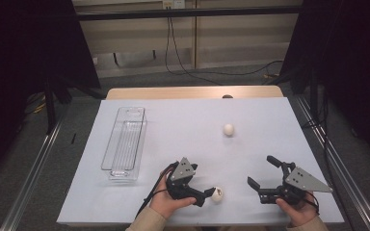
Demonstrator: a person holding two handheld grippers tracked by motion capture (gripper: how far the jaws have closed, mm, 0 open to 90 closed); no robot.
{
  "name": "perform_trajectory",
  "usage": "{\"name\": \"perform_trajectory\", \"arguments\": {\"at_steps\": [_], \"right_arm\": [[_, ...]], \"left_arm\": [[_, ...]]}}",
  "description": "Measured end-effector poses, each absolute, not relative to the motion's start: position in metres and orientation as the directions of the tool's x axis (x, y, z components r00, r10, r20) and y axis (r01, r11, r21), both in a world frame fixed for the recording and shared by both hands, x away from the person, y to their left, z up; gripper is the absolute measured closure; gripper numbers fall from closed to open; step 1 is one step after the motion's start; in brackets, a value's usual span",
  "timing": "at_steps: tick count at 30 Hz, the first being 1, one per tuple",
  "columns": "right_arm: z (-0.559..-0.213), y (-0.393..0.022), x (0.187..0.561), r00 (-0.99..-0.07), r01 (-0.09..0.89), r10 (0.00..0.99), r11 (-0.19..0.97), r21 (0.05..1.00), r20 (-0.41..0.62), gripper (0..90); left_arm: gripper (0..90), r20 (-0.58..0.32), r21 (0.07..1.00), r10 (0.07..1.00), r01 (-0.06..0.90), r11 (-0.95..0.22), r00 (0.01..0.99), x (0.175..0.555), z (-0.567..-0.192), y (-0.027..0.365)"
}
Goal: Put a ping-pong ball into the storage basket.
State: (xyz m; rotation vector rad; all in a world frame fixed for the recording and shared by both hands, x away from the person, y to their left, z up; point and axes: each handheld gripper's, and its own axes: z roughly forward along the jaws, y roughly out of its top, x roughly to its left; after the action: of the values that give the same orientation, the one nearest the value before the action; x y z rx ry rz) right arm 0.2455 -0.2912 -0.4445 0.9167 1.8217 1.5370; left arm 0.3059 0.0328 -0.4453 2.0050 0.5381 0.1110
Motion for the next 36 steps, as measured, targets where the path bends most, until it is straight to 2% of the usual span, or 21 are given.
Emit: {"name": "perform_trajectory", "arguments": {"at_steps": [36], "right_arm": [[-0.4442,-0.2932,0.2460,-0.591,0.134,0.807,0.095,0.986,0.003,2.1]], "left_arm": [[3.8,-0.130,0.840,0.403,0.317,-0.441,0.906,0.3025,-0.4425,0.0255]]}}
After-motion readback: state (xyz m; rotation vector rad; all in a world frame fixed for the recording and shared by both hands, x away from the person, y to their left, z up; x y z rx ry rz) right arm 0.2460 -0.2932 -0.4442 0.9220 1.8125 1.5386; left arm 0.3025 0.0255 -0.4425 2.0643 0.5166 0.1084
